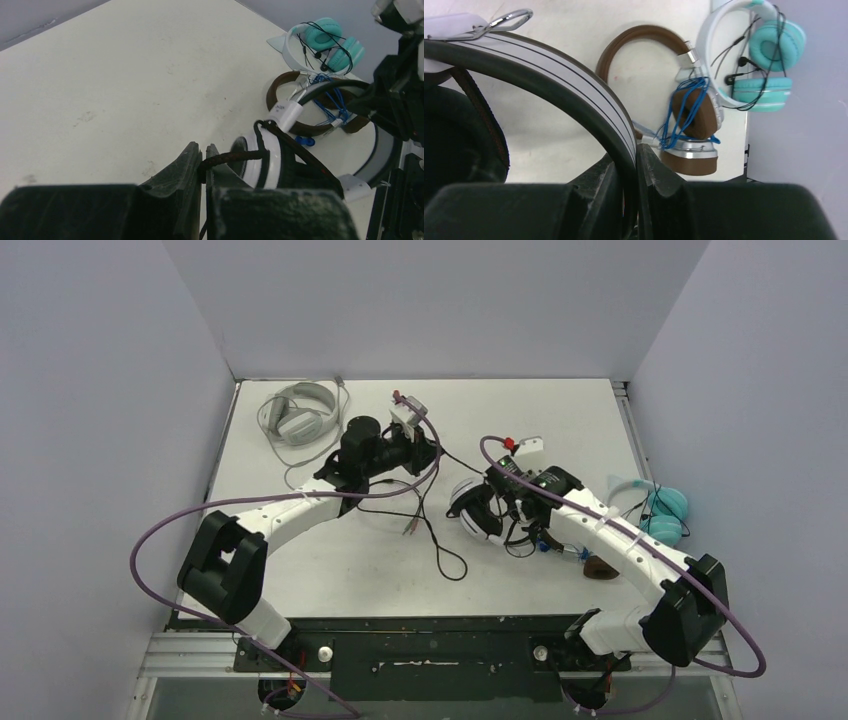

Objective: Wrap the headphones
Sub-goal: Wrap the headphones cable around the headphones.

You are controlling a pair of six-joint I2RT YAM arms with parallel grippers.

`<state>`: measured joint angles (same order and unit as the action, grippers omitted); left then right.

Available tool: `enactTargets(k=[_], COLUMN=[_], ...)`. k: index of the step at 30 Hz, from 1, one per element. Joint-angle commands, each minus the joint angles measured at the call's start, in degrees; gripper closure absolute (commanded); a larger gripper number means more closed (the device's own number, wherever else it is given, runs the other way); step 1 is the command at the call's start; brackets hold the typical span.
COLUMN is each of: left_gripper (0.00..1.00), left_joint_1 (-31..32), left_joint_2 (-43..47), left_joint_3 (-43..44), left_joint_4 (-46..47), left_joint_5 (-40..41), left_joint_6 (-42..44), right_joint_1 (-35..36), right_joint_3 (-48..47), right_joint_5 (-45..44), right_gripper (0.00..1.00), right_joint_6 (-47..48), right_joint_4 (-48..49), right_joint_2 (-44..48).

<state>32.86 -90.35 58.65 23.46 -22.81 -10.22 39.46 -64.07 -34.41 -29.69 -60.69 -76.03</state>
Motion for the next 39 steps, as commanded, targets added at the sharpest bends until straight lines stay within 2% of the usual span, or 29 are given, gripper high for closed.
enactTargets(k=[1, 7, 10, 16, 20, 24, 27, 30, 39], left_gripper=[0.98, 0.98, 0.98, 0.97, 0.97, 0.96, 0.90, 0.84, 0.80], left_joint_1=[2.2, 2.6, 2.9, 5.1, 8.8, 11.5, 13.1, 13.7, 14.1], left_joint_2=[3.3, 3.2, 3.2, 3.7, 3.0, 0.8, -0.8, -2.0, -5.8], left_joint_3=[4.8, 7.4, 6.9, 0.1, -4.7, -7.7, -9.2, -10.1, -11.3], left_joint_4=[-5.5, -7.3, -4.3, 5.3, 11.3, 16.5, 19.4, 20.7, 25.1], left_joint_5=[-1.2, -6.5, -11.3, -16.9, -16.7, -16.4, -16.2, -15.1, -10.0], left_joint_6=[-1.1, -8.6, -13.3, -19.1, -21.0, -23.3, -23.7, -22.7, -19.9], right_joint_1=[-2.2, -2.6, -5.3, -14.7, -17.1, -17.7, -18.5, -18.6, -18.6], right_joint_3=[-3.6, -3.6, -3.5, -3.1, -3.9, -6.6, -8.9, -10.2, -14.9], right_joint_5=[-8.8, -12.8, -13.2, -2.2, 3.5, 5.9, 9.6, 12.9, 17.8], right_gripper=[1.00, 1.00, 1.00, 1.00, 1.00, 1.00, 1.00, 1.00, 1.00], right_joint_6=[-2.0, -3.1, -5.8, -8.3, -9.1, -10.0, -11.2, -12.2, -11.8], right_joint_4=[5.8, 8.7, 10.4, 20.1, 24.8, 25.4, 24.7, 24.4, 20.2], right_joint_2=[1.4, -0.2, -1.1, 0.9, 2.7, 2.8, 3.0, 4.0, 6.4])
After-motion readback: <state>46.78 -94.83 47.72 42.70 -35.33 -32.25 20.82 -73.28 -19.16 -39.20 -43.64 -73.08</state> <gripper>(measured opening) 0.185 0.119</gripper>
